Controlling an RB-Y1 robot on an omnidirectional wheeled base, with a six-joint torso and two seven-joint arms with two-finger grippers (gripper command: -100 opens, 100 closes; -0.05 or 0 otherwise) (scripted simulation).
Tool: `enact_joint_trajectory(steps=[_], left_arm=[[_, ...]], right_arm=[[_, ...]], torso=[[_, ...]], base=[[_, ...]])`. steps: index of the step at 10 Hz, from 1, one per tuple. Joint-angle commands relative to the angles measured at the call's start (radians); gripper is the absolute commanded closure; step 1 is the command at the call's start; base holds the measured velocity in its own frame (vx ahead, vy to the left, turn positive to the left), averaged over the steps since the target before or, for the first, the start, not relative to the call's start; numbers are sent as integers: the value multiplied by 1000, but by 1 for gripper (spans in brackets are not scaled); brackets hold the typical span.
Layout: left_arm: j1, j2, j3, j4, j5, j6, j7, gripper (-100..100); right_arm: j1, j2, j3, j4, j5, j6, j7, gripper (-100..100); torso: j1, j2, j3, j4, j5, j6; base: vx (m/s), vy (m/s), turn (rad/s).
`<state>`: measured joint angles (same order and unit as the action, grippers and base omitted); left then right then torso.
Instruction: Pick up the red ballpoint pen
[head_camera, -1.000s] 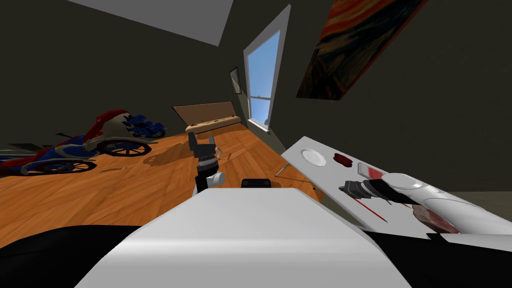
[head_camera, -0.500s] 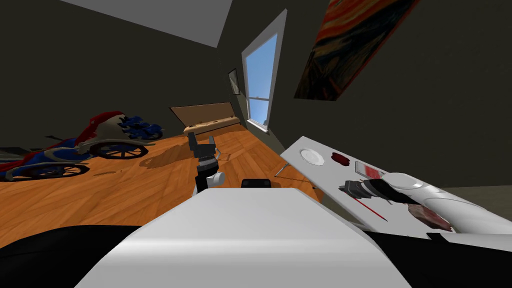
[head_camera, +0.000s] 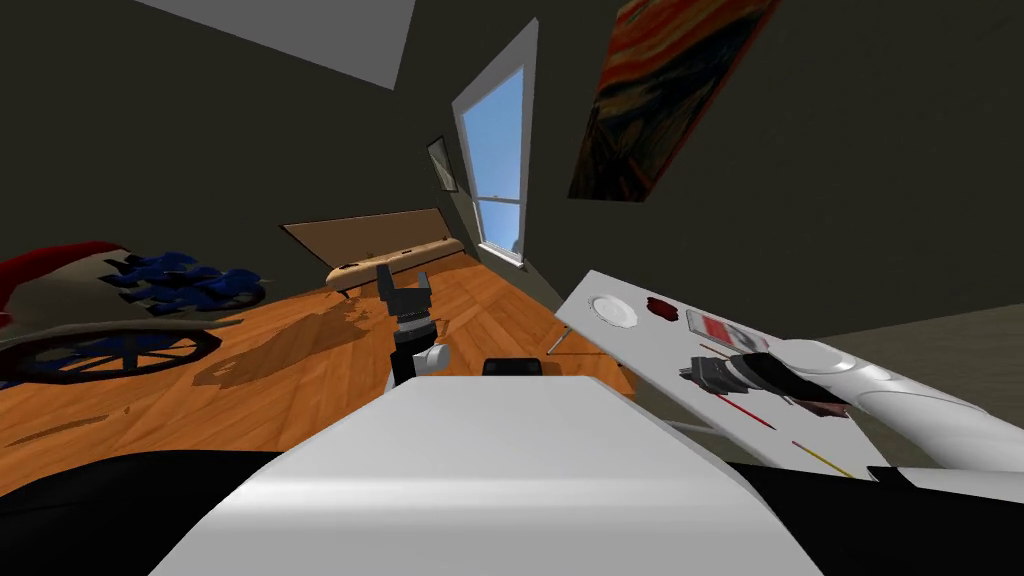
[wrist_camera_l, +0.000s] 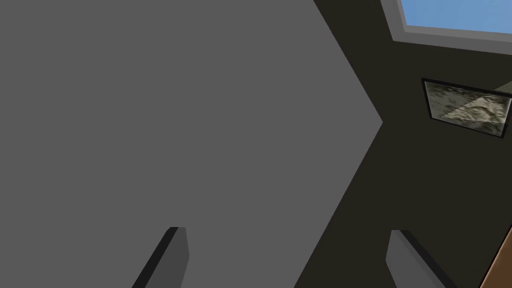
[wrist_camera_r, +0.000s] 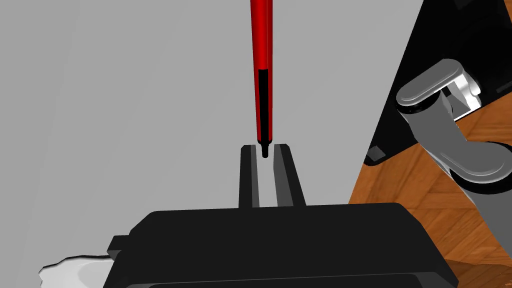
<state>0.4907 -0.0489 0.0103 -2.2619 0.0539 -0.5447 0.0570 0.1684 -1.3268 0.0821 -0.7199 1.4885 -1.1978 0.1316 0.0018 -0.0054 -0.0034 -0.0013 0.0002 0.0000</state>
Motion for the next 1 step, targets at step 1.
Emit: enact_joint_trajectory(steps=[1], left_arm=[[0, 0, 0, 0, 0, 0, 0, 0]], right_arm=[[0, 0, 0, 0, 0, 0, 0, 0]], torso=[[0, 0, 0, 0, 0, 0]], base=[[12, 8, 14]])
